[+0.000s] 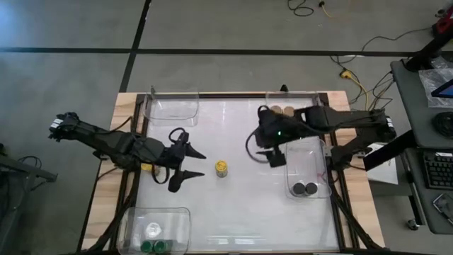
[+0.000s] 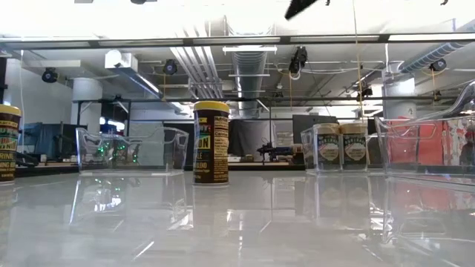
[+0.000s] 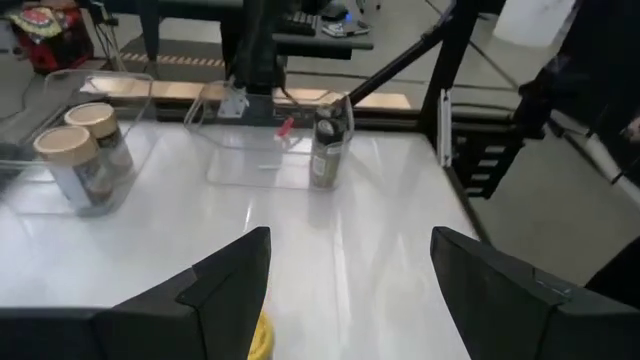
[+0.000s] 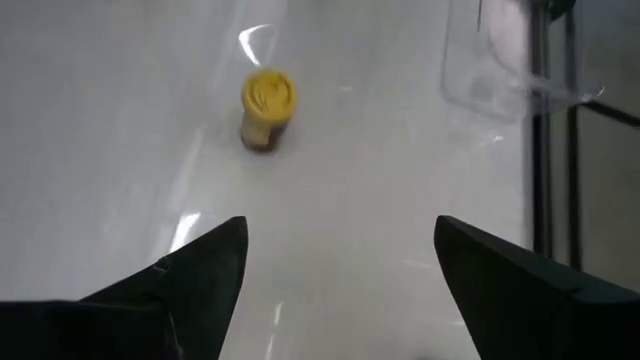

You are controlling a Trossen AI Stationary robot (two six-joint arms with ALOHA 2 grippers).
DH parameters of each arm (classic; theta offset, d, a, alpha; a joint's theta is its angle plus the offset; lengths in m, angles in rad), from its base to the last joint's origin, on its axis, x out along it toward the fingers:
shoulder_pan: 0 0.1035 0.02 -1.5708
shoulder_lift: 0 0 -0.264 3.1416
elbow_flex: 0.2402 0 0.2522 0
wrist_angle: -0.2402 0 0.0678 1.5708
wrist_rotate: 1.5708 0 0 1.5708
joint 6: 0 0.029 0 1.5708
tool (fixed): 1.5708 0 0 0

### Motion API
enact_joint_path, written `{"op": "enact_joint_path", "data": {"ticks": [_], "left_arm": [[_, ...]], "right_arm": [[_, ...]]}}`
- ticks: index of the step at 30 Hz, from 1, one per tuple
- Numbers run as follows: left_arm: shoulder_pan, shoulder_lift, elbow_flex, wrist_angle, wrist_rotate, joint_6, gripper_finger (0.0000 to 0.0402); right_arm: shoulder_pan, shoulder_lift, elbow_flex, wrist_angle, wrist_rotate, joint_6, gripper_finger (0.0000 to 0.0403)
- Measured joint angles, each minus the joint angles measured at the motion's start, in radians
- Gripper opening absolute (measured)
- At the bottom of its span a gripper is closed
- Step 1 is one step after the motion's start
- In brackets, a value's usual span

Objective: Sort spices by type
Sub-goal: Put the right yellow seasoning bottle into the top left transparent bin

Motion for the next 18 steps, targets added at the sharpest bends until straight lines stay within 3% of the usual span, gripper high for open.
{"op": "enact_joint_path", "data": {"ticks": [5,11,18], "left_arm": [[-0.001,0.068,0.095,-0.044,0.010,0.008,0.0261],[0.007,0.186,0.242,-0.297,0.062,0.262,0.0261],[0.112,0.280,0.327,-0.311,0.214,0.491,0.0261]], "right_arm": [[0.105,0.054,0.092,0.002,0.065,0.130,0.0323],[0.210,0.124,0.164,-0.006,0.102,0.261,0.0320],[0.311,0.226,0.258,-0.025,0.161,0.394,0.0316]]}}
